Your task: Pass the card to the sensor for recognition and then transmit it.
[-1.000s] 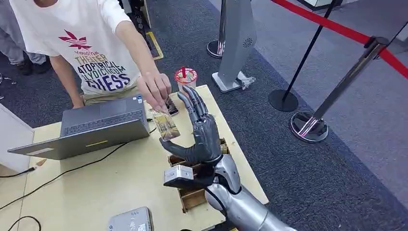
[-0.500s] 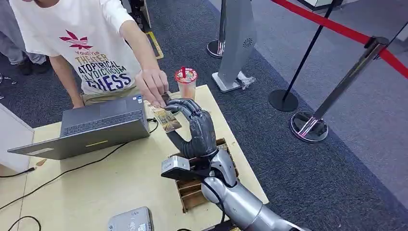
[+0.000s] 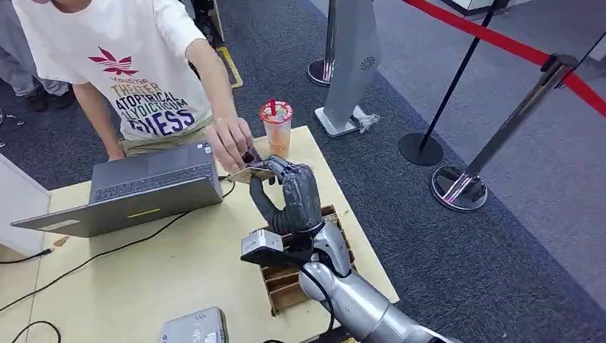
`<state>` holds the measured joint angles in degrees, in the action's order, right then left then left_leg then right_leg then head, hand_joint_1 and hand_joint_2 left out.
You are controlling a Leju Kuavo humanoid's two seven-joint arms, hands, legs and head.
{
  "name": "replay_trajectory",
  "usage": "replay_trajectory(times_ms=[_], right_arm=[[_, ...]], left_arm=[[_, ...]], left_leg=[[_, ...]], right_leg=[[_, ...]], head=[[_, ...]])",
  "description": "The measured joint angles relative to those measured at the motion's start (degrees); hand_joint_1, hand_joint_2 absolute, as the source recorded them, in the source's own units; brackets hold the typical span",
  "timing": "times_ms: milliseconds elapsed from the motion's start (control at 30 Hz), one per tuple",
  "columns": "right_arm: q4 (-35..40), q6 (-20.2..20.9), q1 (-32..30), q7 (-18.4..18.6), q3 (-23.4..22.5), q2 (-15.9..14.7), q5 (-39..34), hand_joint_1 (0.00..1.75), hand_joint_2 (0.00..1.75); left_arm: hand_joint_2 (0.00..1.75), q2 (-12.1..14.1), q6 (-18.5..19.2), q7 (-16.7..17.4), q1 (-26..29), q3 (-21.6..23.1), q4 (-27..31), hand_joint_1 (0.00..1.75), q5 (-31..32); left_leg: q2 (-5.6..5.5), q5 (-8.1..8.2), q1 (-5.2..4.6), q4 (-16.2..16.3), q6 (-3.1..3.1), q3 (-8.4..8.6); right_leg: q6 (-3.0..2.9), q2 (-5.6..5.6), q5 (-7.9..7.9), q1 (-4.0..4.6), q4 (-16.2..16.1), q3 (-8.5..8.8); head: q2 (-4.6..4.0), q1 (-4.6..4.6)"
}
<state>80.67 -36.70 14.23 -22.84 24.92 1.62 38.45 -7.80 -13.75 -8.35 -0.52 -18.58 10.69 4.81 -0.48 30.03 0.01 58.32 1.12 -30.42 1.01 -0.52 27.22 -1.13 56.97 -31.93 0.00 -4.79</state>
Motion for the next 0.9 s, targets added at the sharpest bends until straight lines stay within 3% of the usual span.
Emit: replay_trajectory(times_ms=[167, 267, 467, 733, 900], right_arm=[[-0.3, 1.0, 0.0, -0.6, 0.0, 0.2, -2.1, 1.75, 1.75], [-0.2, 3.8, -0.1, -1.2, 0.0, 0.2, -5.8, 1.75, 1.75], [1.2, 13.7, -0.8, -1.3, 0.0, 0.2, -15.4, 1.75, 1.75], [2.9, 31.6, -1.5, 0.7, 0.7, 0.0, -26.6, 1.75, 1.75], [2.9, 40.4, -1.5, 2.4, 2.6, -0.6, -31.9, 1.75, 1.75]], left_arm=[[0.00, 0.0, 0.0, -0.1, 0.0, 0.0, 0.0, 0.00, 0.0], [0.00, -0.1, 0.0, -0.1, 0.0, 0.0, 0.0, 0.00, 0.2], [0.00, -0.1, 0.6, -0.2, 0.0, 0.0, 0.0, 0.00, 0.5], [0.00, 0.0, 1.0, -0.3, 0.0, 0.0, 0.0, 0.00, 0.5], [0.00, 0.0, 1.1, -0.4, 0.0, 0.0, 0.0, 0.00, 0.2]], left_leg=[[0.00, 0.00, 0.00, 0.0, 0.00, 0.01], [0.00, 0.00, 0.00, 0.0, 0.00, 0.01], [0.00, 0.00, 0.00, 0.0, 0.00, 0.01], [0.00, 0.00, 0.00, 0.0, 0.00, 0.01], [0.00, 0.00, 0.00, 0.0, 0.00, 0.00]], right_leg=[[0.00, 0.00, 0.00, 0.00, 0.0, 0.00], [0.00, 0.00, 0.00, 0.00, 0.0, 0.00], [0.00, 0.00, 0.00, 0.00, 0.0, -0.01], [0.00, 0.00, 0.00, 0.00, 0.0, -0.01], [0.00, 0.00, 0.00, 0.00, 0.0, -0.01]], head=[[0.00, 0.02], [0.00, 0.00], [0.00, 0.00], [0.00, 0.00], [0.00, 0.00]])
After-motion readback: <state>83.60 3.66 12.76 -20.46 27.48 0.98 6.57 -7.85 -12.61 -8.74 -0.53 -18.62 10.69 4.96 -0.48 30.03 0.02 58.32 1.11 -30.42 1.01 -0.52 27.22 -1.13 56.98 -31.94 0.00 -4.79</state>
